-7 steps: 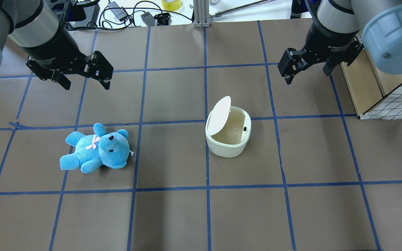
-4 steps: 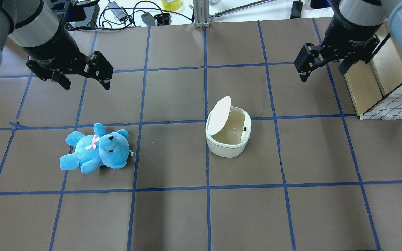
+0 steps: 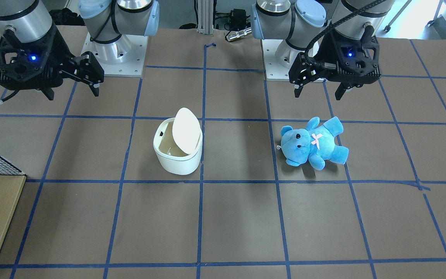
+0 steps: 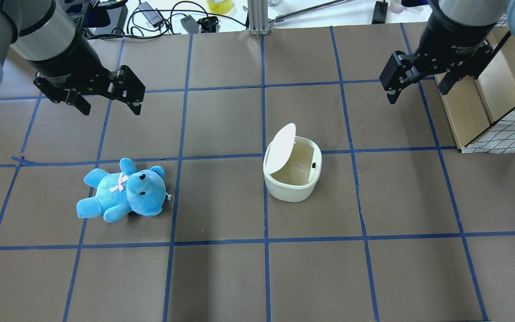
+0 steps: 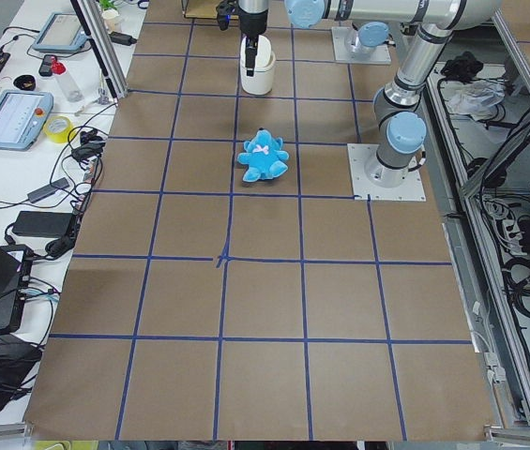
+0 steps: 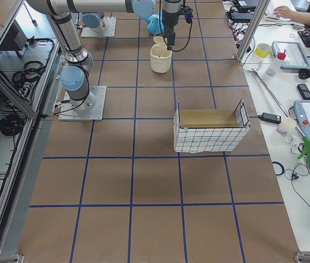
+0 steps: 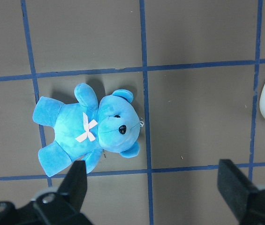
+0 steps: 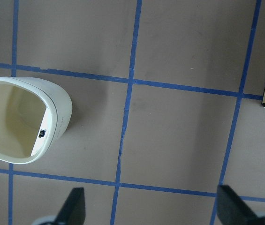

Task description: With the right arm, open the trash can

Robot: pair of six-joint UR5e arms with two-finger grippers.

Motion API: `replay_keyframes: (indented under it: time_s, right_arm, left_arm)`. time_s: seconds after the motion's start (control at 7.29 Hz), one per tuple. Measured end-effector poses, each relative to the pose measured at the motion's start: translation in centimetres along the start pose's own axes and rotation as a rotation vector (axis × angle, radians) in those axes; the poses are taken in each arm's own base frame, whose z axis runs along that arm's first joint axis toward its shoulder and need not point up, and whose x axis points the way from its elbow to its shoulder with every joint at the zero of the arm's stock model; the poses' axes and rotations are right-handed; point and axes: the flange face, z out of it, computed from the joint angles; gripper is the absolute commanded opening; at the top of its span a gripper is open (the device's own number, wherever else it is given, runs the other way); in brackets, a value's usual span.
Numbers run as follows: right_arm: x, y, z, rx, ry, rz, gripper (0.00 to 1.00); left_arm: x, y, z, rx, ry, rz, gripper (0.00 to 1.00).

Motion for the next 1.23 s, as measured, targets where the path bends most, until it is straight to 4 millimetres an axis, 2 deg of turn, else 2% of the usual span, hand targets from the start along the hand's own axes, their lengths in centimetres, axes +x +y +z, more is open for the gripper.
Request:
replay_keyframes:
  time_s: [0.55,1.23]
  right_arm:
    - [-1.4,0.4,0.2,-0.005,0.006,-0.001,1.0]
    - [-1.8,0.5,0.2,-0.002,0.007,0.065,1.0]
  left_arm:
    - [0.0,0.0,0.0,0.0,0.0,0.0,1.0]
    - [0.0,0.0,0.0,0.0,0.0,0.0,1.0]
